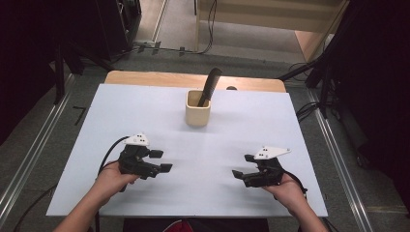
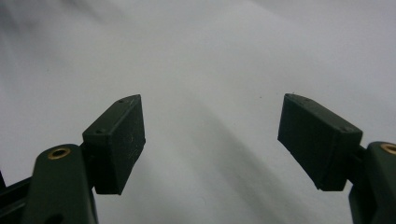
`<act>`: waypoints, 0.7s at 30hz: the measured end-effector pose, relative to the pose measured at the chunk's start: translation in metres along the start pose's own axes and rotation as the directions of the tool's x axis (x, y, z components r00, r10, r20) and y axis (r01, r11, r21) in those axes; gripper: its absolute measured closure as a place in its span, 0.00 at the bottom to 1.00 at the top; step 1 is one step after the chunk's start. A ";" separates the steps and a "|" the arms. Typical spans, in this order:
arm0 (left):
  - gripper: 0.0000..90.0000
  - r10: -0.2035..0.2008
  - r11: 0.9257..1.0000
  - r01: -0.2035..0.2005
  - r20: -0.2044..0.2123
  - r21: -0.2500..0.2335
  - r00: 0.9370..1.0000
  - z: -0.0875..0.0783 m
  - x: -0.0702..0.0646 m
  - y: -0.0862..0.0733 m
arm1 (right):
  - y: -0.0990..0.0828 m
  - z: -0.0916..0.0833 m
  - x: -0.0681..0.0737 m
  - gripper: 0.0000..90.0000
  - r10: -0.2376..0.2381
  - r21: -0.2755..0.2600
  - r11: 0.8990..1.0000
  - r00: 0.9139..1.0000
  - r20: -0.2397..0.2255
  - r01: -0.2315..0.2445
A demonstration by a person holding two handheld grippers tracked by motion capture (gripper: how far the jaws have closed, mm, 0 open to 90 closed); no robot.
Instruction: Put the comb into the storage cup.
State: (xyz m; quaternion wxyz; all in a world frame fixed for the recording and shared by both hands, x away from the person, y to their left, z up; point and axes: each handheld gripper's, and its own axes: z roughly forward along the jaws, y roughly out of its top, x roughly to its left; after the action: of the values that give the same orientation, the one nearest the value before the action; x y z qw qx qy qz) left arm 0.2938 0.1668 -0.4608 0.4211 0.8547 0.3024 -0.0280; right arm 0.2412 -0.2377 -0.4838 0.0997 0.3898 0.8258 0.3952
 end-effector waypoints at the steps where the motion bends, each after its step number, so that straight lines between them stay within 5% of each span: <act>1: 0.35 0.006 1.000 -0.006 -0.001 0.004 1.000 -0.001 0.000 -0.001 | 0.000 0.000 0.000 0.24 -0.002 0.000 1.000 1.000 0.001 0.002; 21: 0.35 0.012 1.000 -0.012 -0.086 0.008 0.996 -0.023 0.001 -0.019 | 0.000 -0.001 -0.001 0.24 -0.001 -0.001 1.000 1.000 0.006 0.001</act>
State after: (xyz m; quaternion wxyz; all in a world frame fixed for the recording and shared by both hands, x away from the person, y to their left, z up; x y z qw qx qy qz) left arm 0.2794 0.1932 -0.4600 0.4047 0.8584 0.3150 0.0104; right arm 0.2415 -0.2390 -0.4839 0.1025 0.3906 0.8255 0.3943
